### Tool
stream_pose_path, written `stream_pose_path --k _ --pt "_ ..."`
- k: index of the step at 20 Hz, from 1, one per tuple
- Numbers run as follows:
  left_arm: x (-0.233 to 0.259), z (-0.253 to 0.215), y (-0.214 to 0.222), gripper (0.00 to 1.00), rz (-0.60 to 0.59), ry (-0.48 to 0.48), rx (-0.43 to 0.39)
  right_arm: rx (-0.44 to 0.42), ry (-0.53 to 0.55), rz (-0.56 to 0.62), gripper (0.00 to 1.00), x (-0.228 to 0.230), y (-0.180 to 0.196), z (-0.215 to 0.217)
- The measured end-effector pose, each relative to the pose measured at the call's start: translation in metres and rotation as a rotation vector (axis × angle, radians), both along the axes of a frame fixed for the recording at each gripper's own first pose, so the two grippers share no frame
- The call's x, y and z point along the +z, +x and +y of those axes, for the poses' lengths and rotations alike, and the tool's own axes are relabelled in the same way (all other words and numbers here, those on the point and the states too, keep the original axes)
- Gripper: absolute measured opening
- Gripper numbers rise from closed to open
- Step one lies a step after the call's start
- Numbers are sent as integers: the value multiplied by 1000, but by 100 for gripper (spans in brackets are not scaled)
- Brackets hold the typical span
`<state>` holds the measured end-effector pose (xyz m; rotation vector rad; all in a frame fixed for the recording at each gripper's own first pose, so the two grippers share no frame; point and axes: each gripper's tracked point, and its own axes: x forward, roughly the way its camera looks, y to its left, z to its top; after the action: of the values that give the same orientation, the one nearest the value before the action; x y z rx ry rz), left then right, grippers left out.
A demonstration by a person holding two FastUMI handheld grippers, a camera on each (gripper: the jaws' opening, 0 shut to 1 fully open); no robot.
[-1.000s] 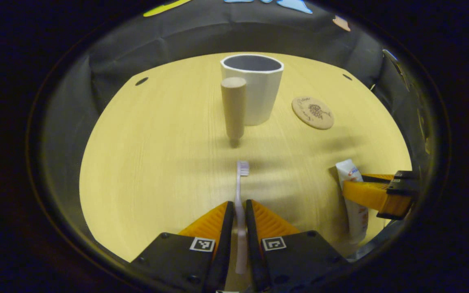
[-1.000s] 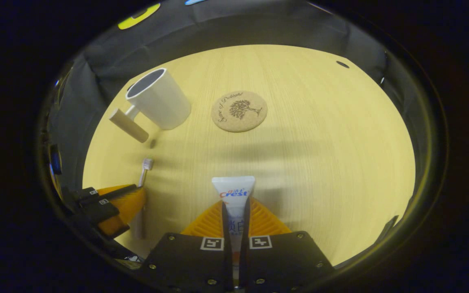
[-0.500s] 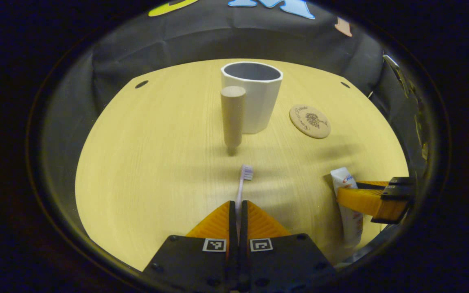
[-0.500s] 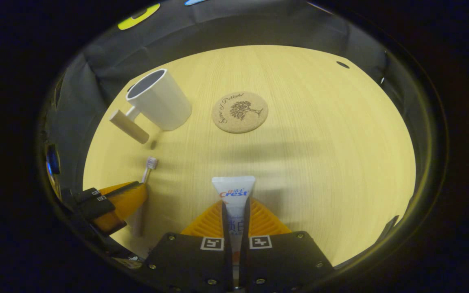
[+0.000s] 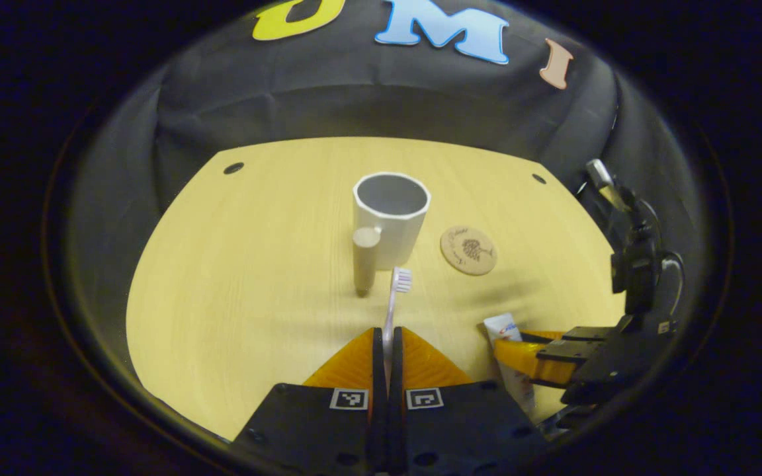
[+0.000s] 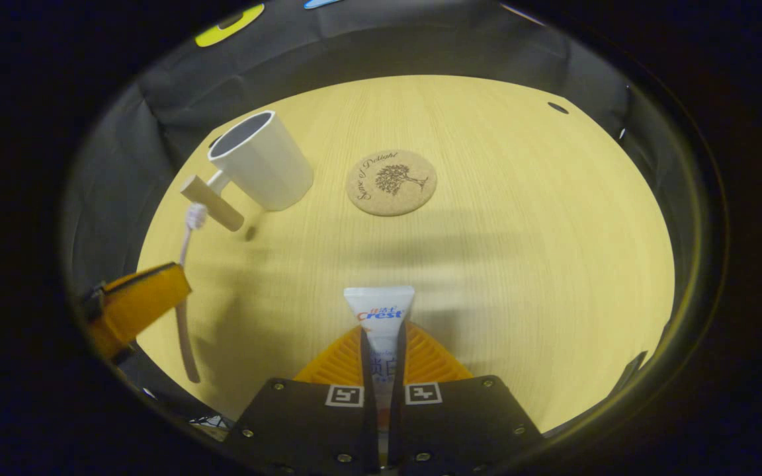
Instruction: Put the toothbrush and toothpaste on the desktop into the cup, then pick up the cup and place it on the coaster on the desktop.
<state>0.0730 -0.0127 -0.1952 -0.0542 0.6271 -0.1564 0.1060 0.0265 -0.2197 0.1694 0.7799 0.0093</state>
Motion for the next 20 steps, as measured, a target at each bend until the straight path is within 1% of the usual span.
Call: stream_pose_path --k 6,10,13,15,20 --pt "85 3 22 7 -145 -88 13 -5 12 -8 8 0 0 0" --pt "134 6 53 6 -231 -144 11 -6 14 -15 9 0 0 -1" --pt "159 8 83 6 -281 -185 15 -8 23 -20 9 0 0 -1" --pt "178 10 104 7 -324 -193 14 -10 29 -23 9 0 0 -2" --pt "206 -11 151 6 -402 -196 -41 -10 39 -30 8 0 0 -1"
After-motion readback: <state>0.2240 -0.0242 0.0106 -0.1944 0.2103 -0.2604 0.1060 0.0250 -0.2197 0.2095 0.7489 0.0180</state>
